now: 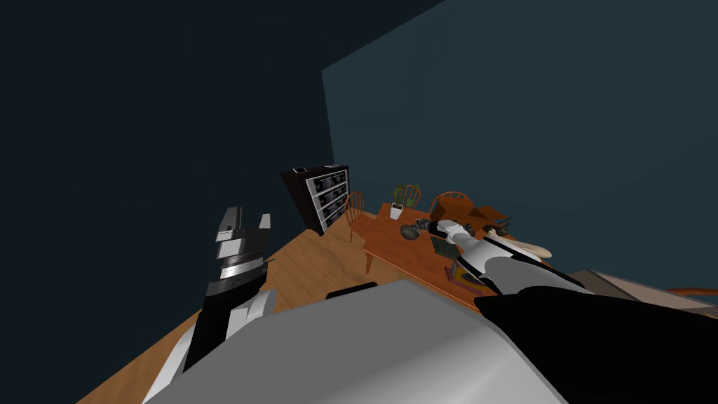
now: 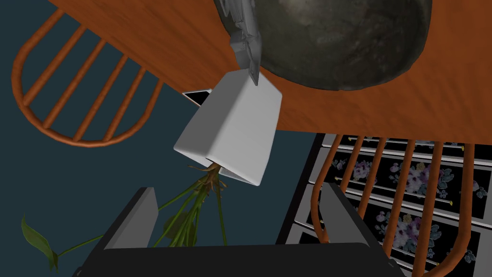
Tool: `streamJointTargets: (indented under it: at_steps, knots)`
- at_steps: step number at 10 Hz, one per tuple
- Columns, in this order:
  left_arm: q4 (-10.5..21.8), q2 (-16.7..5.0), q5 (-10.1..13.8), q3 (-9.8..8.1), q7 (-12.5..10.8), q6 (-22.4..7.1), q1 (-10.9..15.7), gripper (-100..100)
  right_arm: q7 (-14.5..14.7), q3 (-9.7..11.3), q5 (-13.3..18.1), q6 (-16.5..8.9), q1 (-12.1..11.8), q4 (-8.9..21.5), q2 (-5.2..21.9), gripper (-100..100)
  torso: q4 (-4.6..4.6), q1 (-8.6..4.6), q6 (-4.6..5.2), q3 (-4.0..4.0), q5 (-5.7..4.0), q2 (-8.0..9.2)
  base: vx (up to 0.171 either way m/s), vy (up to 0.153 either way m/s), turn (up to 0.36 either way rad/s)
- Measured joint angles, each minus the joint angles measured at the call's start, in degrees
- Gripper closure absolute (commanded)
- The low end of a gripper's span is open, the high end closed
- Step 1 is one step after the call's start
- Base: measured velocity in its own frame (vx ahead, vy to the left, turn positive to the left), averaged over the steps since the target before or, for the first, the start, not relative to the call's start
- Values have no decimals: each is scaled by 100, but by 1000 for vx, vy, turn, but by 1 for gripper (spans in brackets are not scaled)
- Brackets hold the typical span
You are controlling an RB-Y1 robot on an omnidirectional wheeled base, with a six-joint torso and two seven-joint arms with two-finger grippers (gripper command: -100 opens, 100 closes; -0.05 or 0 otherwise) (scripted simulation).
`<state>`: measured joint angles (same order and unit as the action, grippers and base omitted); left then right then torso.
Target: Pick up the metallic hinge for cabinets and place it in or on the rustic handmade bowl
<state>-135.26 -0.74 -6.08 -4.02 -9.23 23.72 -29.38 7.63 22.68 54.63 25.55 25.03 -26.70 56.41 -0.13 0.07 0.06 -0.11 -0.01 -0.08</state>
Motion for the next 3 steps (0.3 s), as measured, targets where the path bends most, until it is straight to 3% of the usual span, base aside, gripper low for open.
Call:
streamJointTargets:
  at_steps: [3]
  knots:
    - [0,0,0,0,0,0,0,0,0,0,0,0,0,0,0,0,0,-1,0,0,0,0,0,0,0]
